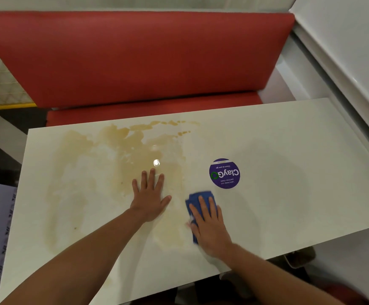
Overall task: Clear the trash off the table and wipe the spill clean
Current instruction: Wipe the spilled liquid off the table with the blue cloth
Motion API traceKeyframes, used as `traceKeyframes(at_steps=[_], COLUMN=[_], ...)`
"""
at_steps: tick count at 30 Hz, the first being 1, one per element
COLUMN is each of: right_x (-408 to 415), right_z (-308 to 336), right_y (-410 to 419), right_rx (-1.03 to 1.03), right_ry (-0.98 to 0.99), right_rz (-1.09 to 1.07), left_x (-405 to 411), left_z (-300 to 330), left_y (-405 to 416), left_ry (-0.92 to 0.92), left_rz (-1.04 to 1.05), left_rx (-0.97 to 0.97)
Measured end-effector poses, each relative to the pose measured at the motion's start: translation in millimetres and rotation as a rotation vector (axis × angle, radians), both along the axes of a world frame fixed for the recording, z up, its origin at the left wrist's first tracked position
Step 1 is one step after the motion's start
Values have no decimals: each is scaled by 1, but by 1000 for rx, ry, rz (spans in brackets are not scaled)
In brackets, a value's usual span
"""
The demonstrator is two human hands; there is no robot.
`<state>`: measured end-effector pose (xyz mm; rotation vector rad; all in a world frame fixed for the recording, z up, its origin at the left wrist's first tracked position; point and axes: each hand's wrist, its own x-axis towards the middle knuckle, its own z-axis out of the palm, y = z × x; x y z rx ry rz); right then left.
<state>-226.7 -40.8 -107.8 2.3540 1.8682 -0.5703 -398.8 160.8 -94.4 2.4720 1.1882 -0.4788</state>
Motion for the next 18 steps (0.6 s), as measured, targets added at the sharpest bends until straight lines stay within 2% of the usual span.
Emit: traceKeyframes(at_steps=[2,5,6,8,12,15,18], right_x=[13,23,22,14,-23,-49,-37], right_z=[2,16,15,12,4,9,9], right_y=[46,93,95,81,6,-42,-43], right_rx=[5,-132,-110,-42,43,9,-17], right_ry=[-14,33,36,-60,-44,-23,-23], right_rz=[-108,-162,-158,-97,27,84,155], left_x=[1,-1,-3,-10,-32,-37,-35], left_z=[1,9,13,19,16,12,14], left_y=[-1,3,5,6,-7,-14,-15], left_ry=[18,22,13,-18,-26,0,-17], left_rz=[-8,-39,-47,-56,-75,-122,-114], left_rx=[12,28,23,21,-21,-19,-14])
